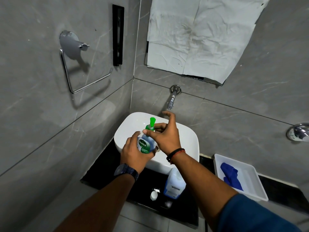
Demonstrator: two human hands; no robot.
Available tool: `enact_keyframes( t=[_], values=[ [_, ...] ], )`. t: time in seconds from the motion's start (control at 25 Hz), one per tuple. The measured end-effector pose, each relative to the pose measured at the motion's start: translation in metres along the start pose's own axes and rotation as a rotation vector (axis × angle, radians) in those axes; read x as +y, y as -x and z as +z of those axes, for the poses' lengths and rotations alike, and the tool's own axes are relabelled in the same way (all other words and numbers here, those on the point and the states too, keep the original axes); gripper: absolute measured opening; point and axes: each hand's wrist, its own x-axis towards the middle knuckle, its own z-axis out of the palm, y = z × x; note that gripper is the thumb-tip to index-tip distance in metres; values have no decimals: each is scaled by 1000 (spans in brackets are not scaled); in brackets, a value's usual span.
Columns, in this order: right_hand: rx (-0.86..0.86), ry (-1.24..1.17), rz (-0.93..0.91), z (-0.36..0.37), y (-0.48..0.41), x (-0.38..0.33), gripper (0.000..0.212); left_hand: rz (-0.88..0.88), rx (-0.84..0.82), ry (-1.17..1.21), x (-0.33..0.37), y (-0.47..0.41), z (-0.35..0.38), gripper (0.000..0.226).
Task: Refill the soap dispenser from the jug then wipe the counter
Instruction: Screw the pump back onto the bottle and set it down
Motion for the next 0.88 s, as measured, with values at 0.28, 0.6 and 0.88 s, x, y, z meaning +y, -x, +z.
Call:
enact_keyframes(
  t=[0.28,0.6,0.88],
  values=[
    [33,75,-3,-2,1,-5,68,10,-20,10,6,1,-1,92],
    [-21,58,-21,-2,1,-1,54,23,-13,42,6,0,-1,87],
    [-62,-9,0,-1,-2,1,38,21,12,-17,-1,0,2,93]
  ],
)
